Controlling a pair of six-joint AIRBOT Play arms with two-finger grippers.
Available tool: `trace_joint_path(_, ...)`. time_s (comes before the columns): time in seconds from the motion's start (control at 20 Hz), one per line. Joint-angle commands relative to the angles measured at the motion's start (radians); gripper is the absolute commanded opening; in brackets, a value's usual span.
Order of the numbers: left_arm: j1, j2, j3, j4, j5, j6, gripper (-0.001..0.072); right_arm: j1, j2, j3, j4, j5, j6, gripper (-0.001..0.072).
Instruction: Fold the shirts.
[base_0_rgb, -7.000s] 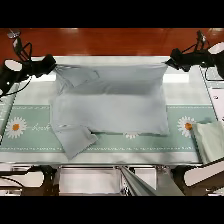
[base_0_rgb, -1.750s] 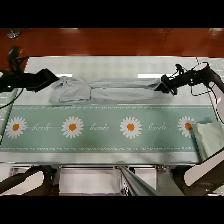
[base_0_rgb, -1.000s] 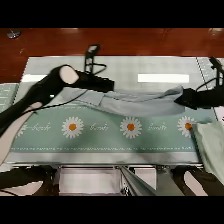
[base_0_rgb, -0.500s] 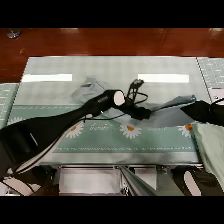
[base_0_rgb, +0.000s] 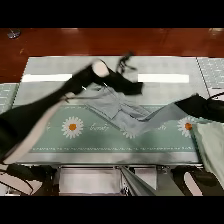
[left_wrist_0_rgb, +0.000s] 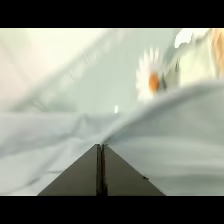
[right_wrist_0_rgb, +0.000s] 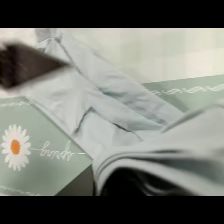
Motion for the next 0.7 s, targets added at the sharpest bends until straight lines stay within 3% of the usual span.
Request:
trace_joint_path(0.0,0.304,0.145,0.031,0.048,-0.144,0.000,0.0019,0.171,-0.169,0.038,0.051,-0.155,-0.002,0.0026)
trace_joint_path(0.15,0.542,0.335,-0.031,0.211,-0.226,0.013,0.0019,0.336,-0.463,0.240,0.050,-0.214,-0.024,0.0026)
trace_joint_path(0.35,0.748,0.700,-0.407,0.225,-0.121,0.076,0.0020,0.484,-0.896,0.641,0.051,-0.174,-0.024,0.0026)
trace_joint_path(0.65,0.749,1.124,-1.021,0.159,-0.011,0.071,0.0020,0.578,-1.345,1.099,0.053,-0.114,0.082,0.0027)
